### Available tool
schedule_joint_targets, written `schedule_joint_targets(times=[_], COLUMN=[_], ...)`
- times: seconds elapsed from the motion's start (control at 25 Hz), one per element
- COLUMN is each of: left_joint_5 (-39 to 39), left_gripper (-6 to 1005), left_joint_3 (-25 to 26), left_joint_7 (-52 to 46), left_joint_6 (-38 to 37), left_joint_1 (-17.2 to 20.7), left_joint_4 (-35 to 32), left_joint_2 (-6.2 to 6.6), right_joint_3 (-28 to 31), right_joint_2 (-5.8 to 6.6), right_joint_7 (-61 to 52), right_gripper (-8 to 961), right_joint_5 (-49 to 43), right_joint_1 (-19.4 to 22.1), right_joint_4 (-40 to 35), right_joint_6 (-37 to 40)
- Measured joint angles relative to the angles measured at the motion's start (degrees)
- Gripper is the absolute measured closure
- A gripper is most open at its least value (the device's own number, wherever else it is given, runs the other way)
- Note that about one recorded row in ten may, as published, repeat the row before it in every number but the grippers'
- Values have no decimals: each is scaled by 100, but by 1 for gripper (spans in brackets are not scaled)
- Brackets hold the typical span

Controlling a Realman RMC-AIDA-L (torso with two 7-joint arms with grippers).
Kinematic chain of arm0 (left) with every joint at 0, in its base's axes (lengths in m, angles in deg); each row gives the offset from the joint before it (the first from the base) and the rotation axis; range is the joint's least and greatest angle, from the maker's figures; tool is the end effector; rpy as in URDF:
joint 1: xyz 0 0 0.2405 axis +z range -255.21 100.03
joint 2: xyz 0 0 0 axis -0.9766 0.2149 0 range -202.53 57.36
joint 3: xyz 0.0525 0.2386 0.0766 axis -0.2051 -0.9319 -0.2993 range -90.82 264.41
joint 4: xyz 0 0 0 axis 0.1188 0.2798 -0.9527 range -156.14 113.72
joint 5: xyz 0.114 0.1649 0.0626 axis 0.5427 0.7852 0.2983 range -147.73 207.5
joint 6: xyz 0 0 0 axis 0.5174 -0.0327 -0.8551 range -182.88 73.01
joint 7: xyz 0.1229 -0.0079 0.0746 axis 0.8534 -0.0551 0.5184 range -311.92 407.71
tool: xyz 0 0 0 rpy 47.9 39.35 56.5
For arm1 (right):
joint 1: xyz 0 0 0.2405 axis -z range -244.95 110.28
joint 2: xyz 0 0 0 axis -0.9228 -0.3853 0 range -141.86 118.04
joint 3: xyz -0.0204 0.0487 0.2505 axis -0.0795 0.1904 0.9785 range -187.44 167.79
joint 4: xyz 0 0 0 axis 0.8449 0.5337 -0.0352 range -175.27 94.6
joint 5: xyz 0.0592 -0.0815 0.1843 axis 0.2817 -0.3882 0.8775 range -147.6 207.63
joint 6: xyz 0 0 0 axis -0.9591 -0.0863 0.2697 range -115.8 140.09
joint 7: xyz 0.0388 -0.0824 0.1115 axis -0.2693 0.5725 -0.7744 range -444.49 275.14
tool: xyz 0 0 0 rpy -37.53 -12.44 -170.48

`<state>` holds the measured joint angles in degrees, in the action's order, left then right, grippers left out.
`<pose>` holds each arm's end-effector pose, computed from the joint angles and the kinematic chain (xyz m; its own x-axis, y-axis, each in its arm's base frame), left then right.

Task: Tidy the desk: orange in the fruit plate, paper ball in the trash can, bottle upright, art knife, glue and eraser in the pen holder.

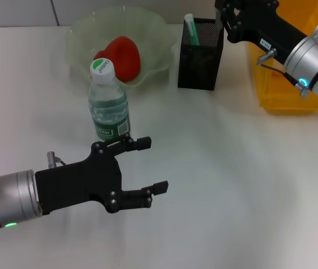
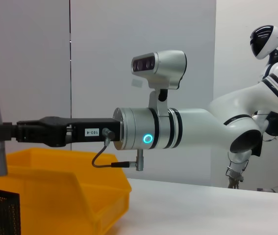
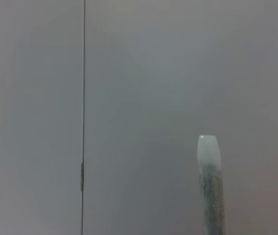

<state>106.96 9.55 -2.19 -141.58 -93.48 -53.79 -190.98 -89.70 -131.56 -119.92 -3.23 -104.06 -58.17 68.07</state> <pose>-0.2627 0.2537 -0.0525 0.7812 0.0429 0.6229 0.2059 -0.9595 -0.1922 0.2219 0.4058 -0.0358 0.7208 0.0257 -0.6927 -0.5417 -0.6026 -0.5860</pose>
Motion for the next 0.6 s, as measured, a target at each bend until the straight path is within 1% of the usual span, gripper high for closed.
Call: schedule_joint_targets(times=[0.2, 0.48, 0.6], left_joint_5=[0, 0, 0], left_gripper=[140, 140, 140], left_joint_3=[1, -1, 2], left_joint_7=[7, 23, 22], left_joint_6=[-1, 20, 7], left_joint_1=[-2, -2, 0], left_joint_4=[-4, 11, 15], left_joint_2=[0, -7, -9], right_joint_3=[-16, -51, -53], right_joint_2=[-16, -17, -8], right_joint_7=[4, -33, -122], right_gripper=[831, 785, 646], right_joint_5=[-5, -64, -77], right_joint_1=[11, -6, 41], right_joint_4=[144, 249, 248], right_joint_6=[-1, -2, 108])
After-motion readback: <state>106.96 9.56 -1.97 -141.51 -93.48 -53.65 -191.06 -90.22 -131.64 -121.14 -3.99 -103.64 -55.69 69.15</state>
